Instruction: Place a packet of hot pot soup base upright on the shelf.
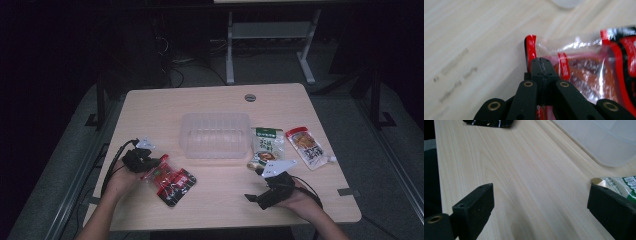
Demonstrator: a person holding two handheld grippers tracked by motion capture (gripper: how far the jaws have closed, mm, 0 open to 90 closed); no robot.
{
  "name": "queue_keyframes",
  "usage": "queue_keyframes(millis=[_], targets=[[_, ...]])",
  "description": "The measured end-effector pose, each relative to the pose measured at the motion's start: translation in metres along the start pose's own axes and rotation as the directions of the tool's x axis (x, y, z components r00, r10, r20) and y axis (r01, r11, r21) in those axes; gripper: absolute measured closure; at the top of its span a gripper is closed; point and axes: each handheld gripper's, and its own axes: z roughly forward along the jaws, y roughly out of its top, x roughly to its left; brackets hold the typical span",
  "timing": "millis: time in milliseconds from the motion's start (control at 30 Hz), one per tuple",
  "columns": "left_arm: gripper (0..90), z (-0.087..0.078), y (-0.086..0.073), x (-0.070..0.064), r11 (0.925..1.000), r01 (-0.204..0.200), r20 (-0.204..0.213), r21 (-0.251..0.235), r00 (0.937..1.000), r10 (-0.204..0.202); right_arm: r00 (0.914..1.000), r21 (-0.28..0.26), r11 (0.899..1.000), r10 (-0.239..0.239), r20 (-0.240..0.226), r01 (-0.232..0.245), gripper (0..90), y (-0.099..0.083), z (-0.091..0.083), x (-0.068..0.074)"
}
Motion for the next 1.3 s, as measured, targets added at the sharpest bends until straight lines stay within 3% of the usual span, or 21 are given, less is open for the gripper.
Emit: queue_keyframes(millis=[267,333,500,833,867,933,1133,1300], targets=[[89.6,-0.014,-0.019,-0.014,0.9992,0.041,0.031,0.003,0.9987,-0.041,1.0000,0.003,1.000,0.000,0.001,0.000,6.7,0.000,0.001,0.001],[89.6,-0.015,-0.021,-0.018,0.9994,0.033,0.041,0.002,0.9986,-0.033,1.0000,0.002,1.000,0.000,0.001,0.000,6.7,0.001,0.001,0.001],[89.6,-0.011,-0.013,-0.026,0.9999,0.011,0.070,-0.008,0.9975,-0.010,1.0000,0.008,1.000,0.001,-0.003,-0.001,6.7,0.001,0.002,0.002],[89.6,0.002,0.001,-0.051,0.9993,-0.030,0.160,-0.023,0.9865,0.034,1.0000,0.004,1.000,-0.006,-0.003,0.006,6.7,0.001,0.001,0.001],[89.6,0.002,0.001,-0.051,0.9993,-0.030,0.160,-0.023,0.9865,0.034,1.0000,0.004,1.000,-0.008,-0.003,0.008,6.7,0.001,0.001,0.001],[89.6,0.006,0.006,-0.058,0.9974,-0.069,0.161,-0.022,0.9844,0.072,1.0000,0.005,1.000,-0.009,-0.004,0.009,6.7,0.001,0.001,0.002],[89.6,0.012,0.017,-0.060,0.9951,-0.094,0.131,-0.032,0.9866,0.097,1.0000,0.007,1.000,-0.009,-0.003,0.009,6.7,0.001,0.002,0.002],[89.6,0.019,0.026,-0.060,0.9904,-0.135,0.117,-0.029,0.9836,0.137,1.0000,0.008,1.000,-0.008,-0.005,0.008,6.7,0.001,0.002,0.002]])
